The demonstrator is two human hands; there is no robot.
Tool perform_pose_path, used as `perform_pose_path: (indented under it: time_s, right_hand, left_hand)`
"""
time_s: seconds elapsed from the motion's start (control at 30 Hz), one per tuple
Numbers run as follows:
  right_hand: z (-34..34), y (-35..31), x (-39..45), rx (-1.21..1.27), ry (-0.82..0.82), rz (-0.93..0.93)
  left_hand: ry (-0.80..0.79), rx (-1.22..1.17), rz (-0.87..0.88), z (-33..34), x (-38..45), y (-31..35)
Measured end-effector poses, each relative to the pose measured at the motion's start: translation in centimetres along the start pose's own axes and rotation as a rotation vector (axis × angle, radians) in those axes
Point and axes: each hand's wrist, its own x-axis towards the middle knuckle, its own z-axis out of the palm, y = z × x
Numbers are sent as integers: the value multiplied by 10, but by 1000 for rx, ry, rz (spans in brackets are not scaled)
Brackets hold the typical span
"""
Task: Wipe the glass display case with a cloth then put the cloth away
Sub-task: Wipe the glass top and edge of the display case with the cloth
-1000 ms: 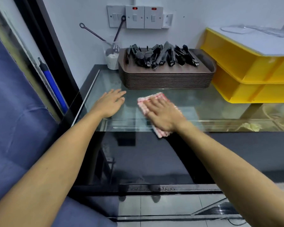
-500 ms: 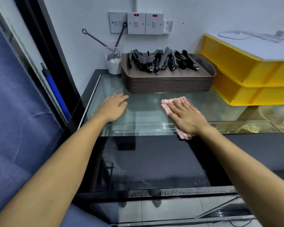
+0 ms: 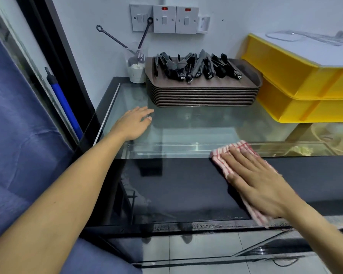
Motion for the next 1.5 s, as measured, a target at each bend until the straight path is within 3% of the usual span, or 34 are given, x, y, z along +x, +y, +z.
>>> perform_pose_path:
  time_s: [0.07,0.2,0.27,0.4,0.53,0.63,0.8,0.9,0.97,1.13,1.27,1.33,1.5]
  right_hand:
    - [11,-39,8,3,62,68]
    - [25,-165,5,158,65,-92]
    - [24,-192,1,197,61,-139]
    - [27,-146,-8,147,120,-91]
    - [18,-79,-20,70,128,158]
    - [17,-84,-14,100,104,274]
    - [23,-175,8,146,57,-61]
    - [23,-163,4,138,74,-125]
    - [24,-121,-6,113,117,-57]
    - [11,2,-25,79,113,326]
    - [11,-1,7,84,111,478]
    - [11,-42,30,87,104,402]
    - [22,-164,16,119,31,-143]
  left_hand:
    - [2,8,-2,2,2,1]
    - [-8,31,-3,1,4,0]
    - [-13,46,2,2,3,-2]
    - [-36,84,10,1,1,0]
    - [-52,144,2,0,-5,7]
    - [-58,151,0,0,-9,8]
    - [-70,151,-7,1,-7,8]
    - [-69,152,-4,0,-7,6]
    - [-70,149,-9,0,-8,5]
    - [-68,156,-21,0,-9,7]
    - [-56,160,-26,0,-11,10]
    - [-56,157,-24,0,-12,11]
    - [-60,144,-24,0,-11,9]
